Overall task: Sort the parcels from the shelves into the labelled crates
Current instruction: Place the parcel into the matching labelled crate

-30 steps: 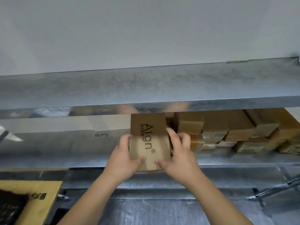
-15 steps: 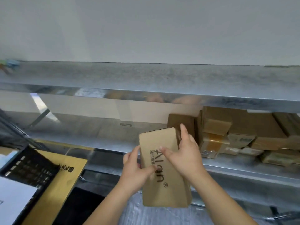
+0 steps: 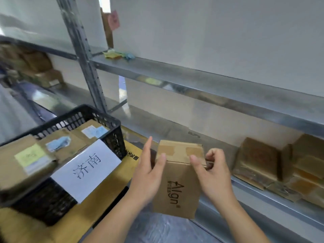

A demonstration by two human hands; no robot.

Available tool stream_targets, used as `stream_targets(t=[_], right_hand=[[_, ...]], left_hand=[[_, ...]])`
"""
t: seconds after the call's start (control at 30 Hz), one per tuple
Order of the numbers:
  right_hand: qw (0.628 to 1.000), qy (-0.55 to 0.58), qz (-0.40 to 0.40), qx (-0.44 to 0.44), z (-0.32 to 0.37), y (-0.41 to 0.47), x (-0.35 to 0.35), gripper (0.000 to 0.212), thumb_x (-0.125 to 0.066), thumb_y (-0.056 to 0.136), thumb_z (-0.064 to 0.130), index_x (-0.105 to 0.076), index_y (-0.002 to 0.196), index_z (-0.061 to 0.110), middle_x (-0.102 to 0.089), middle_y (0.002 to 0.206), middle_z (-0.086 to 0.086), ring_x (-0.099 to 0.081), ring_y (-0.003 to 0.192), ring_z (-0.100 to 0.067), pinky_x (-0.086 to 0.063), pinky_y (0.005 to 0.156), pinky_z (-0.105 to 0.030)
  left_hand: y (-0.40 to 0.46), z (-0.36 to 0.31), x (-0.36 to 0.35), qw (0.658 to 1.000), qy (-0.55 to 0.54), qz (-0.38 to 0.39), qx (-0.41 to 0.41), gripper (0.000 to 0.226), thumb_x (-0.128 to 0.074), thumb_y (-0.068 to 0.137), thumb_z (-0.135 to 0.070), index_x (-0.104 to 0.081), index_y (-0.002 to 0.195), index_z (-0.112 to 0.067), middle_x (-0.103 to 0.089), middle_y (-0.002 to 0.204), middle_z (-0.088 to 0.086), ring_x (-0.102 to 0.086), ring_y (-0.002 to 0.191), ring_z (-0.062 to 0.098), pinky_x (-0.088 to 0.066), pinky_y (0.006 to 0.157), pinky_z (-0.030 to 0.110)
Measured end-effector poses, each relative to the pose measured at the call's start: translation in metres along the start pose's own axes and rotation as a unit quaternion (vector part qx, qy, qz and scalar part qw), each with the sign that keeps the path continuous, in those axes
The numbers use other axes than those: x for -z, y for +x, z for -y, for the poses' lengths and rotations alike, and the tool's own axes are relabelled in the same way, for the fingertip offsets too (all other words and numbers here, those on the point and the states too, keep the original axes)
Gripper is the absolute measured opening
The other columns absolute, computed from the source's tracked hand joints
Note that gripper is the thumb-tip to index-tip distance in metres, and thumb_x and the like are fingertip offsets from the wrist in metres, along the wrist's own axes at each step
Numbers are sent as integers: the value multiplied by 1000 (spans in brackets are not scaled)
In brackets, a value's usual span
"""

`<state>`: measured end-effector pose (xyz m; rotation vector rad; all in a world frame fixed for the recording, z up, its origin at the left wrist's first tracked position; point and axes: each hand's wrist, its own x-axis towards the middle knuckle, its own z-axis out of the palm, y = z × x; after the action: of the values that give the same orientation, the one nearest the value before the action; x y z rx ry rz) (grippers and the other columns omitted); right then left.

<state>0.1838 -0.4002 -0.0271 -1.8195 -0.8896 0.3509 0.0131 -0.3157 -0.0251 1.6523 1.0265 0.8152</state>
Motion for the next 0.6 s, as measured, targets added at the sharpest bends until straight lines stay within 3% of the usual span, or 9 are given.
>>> stream_targets(t=[0.03, 0.1, 0.17, 0.27, 0.37, 0.4, 0.47, 0.53, 0.6], right_hand=[[1000, 17, 10, -6, 9, -5, -9, 32, -73, 88, 42, -43, 90, 31, -56, 90, 6, -55, 81, -9, -40, 65, -25], [998, 47, 36, -22, 26, -15, -24, 33, -74, 88, 39, -46, 106, 35, -62, 91, 4, -62, 88, -15, -43, 68, -27], [996, 41, 73, -12, 42, -23, -36, 56, -78, 86, 31, -43, 129, 41, -63, 87, 2, -62, 87, -12, -45, 73, -28], [985, 35, 168, 30, 63, -38, -51, 88, -84, 81, 16, -36, 146, 49, -57, 112, 11, -58, 102, -2, -46, 82, -14], [962, 28, 264, 59, 85, -56, -64, 90, -87, 76, 11, -43, 142, 55, -43, 142, 28, -49, 124, 7, -50, 94, -18], [955, 23, 287, 67, 91, -61, -69, 89, -87, 72, 12, -47, 140, 54, -44, 146, 26, -50, 127, 7, -51, 98, -24], [941, 20, 328, 82, 105, -73, -79, 86, -83, 66, 9, -53, 136, 49, -49, 148, 18, -54, 123, 7, -50, 95, -19], [928, -11, 358, 100, 117, -85, -90, 86, -82, 64, 8, -55, 135, 48, -46, 151, 16, -48, 127, 12, -44, 100, -11], [912, -66, 382, 133, 128, -95, -100, 88, -79, 61, 21, -51, 138, 52, -37, 157, 21, -34, 138, 14, -34, 116, -20]], left_hand=[[-6, 1, 16, 1000, 1, -8, 6, 69, -53, 96, -59, -9, 148, -64, -39, 151, -25, -41, 136, 1, -38, 114, 40], [-21, 3, 49, 999, 17, -29, 23, 81, -67, 91, -46, -10, 146, -65, -63, 112, -8, -61, 97, 2, -51, 93, 34], [-35, 8, 80, 998, 37, -27, 42, 100, -79, 80, -34, -11, 147, -64, -54, 84, 3, -58, 71, 8, -50, 76, 29], [-57, 17, 121, 998, 52, 8, 35, 106, -82, 64, -27, -23, 141, -69, -55, 109, -2, -61, 93, 6, -55, 85, 27], [-82, 23, 156, 997, 76, 25, 4, 80, -80, 63, -22, -47, 124, -62, -38, 122, -12, -51, 98, -7, -50, 86, 16], [-88, 25, 167, 996, 86, 22, -4, 75, -81, 64, -20, -49, 121, -59, -35, 123, -14, -49, 98, -8, -49, 86, 15], [-101, 30, 187, 995, 100, 11, -14, 70, -82, 65, -22, -51, 118, -56, -30, 127, -20, -50, 104, -4, -48, 89, 14], [-113, 35, 206, 994, 111, 7, -19, 67, -82, 65, -25, -52, 117, -53, -21, 138, -27, -47, 118, -2, -48, 97, 22], [-123, 39, 221, 992, 117, -4, -37, 63, -82, 63, -29, -53, 115, -47, -9, 148, -36, -33, 139, 3, -45, 106, 33]])
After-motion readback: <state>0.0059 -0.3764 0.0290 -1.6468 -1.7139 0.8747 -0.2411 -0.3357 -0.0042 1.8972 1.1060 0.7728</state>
